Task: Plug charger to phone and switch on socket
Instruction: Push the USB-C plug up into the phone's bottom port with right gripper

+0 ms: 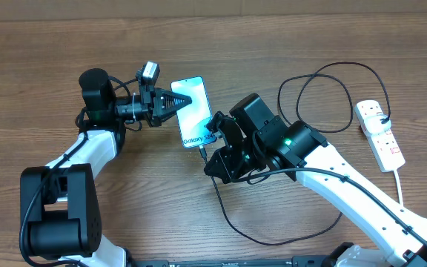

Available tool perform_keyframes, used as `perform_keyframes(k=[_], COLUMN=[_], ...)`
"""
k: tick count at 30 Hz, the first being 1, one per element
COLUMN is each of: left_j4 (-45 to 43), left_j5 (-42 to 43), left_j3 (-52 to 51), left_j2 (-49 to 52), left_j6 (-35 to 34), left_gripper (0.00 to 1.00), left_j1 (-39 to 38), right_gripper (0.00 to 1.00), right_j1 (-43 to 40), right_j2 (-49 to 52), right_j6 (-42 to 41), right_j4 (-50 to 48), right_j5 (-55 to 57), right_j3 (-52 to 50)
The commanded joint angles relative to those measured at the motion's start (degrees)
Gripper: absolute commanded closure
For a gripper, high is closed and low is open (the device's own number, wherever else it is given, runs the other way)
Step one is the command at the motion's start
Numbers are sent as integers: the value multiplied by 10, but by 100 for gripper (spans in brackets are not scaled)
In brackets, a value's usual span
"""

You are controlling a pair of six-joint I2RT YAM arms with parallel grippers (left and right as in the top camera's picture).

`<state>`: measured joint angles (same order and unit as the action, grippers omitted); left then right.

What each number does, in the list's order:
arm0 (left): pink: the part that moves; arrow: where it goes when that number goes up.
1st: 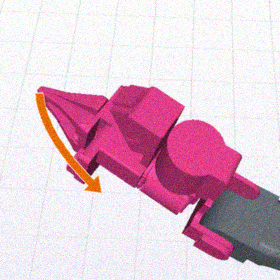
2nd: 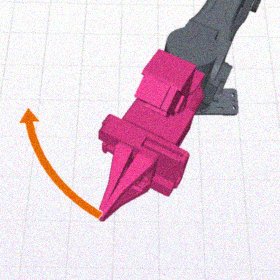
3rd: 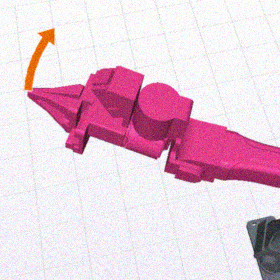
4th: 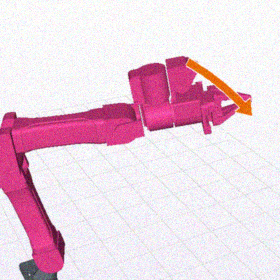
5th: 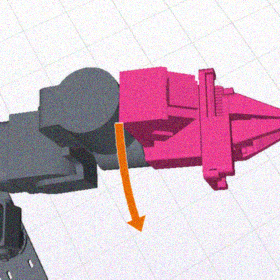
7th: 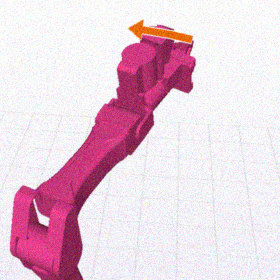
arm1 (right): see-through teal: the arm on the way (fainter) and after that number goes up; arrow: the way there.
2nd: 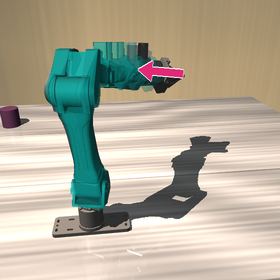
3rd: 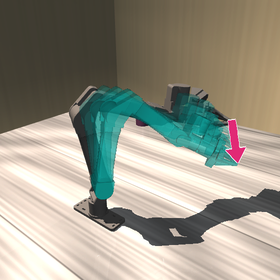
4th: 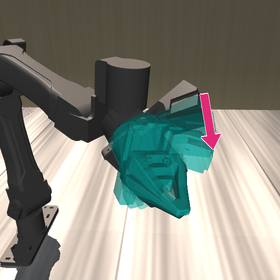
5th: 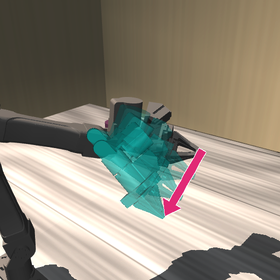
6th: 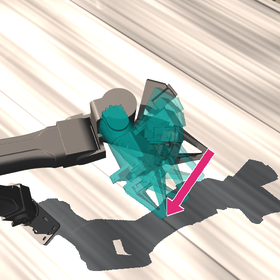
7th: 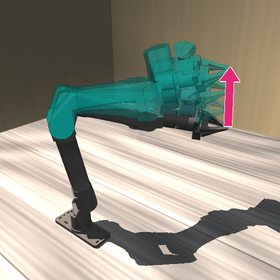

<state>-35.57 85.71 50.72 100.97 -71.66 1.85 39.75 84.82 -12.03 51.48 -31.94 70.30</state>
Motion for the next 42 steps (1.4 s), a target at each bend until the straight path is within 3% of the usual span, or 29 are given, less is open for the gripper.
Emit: perform_keyframes(k=[1,31,38,42], left_j4=[-3,-2,-3,-2], left_j5=[8,29,28,18], left_j3=[16,16,16,16], left_j2=[2,2,2,2], left_j6=[-1,61,98,99], left_gripper=[96,96,96,96], left_j1=[-4,-5,-5,-5], right_gripper=[96,96,58,50], right_j1=[0,0,0,0], right_j2=[2,2,2,2], right_j6=[-3,-17,-17,-17], right_j4=[-5,-75,-51,-38], right_j5=[5,28,28,28], right_j3=[10,10,10,10])
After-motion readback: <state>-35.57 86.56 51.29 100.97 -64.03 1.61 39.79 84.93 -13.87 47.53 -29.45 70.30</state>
